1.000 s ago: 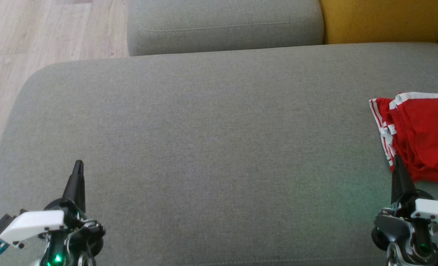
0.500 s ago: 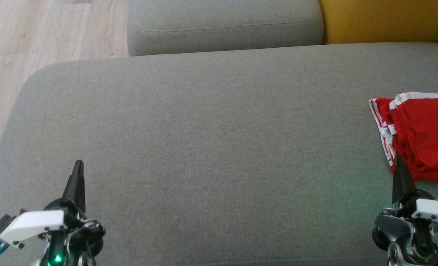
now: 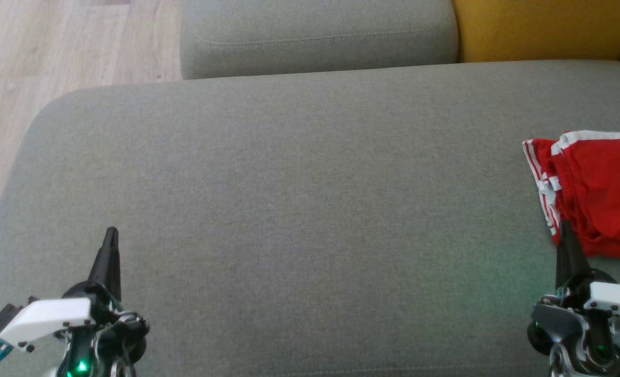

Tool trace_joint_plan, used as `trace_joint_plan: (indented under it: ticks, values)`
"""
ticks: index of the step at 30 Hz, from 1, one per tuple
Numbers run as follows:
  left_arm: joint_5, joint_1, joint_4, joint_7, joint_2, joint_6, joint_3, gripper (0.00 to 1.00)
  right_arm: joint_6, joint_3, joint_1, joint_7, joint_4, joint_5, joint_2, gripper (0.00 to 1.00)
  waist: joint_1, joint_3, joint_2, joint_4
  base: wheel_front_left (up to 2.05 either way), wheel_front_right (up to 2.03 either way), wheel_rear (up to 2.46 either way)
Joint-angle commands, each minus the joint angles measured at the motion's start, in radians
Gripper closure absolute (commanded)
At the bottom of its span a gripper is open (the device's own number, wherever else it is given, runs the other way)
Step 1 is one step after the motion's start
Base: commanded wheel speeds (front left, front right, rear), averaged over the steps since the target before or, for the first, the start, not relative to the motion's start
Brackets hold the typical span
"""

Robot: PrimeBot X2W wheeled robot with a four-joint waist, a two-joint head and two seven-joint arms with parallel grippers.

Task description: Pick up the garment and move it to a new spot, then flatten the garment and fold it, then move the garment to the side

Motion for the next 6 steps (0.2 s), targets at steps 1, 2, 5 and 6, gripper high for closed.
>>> trace_joint_plan:
  ticks: [1, 2, 5, 6]
  values:
    - [0.001, -0.055, -0.029, 0.007, 0.006, -0.007, 0.034, 1.00, -0.001, 0.019, -0.050, 0.006, -0.032, -0.007, -0.011, 1.00, 0.0000, 0.000, 0.0000, 0.000, 0.00, 0.00, 0.00]
    - [0.001, -0.055, -0.029, 0.007, 0.006, -0.007, 0.035, 1.00, -0.001, 0.018, -0.050, 0.006, -0.032, -0.007, -0.011, 1.00, 0.0000, 0.000, 0.0000, 0.000, 0.00, 0.00, 0.00]
    - [0.001, -0.055, -0.029, 0.007, 0.006, -0.007, 0.035, 1.00, -0.001, 0.018, -0.050, 0.006, -0.032, -0.008, -0.010, 1.00, 0.0000, 0.000, 0.0000, 0.000, 0.00, 0.00, 0.00]
    - [0.001, -0.055, -0.029, 0.007, 0.006, -0.007, 0.035, 1.00, -0.001, 0.018, -0.050, 0.006, -0.032, -0.008, -0.010, 1.00, 0.0000, 0.000, 0.0000, 0.000, 0.00, 0.00, 0.00]
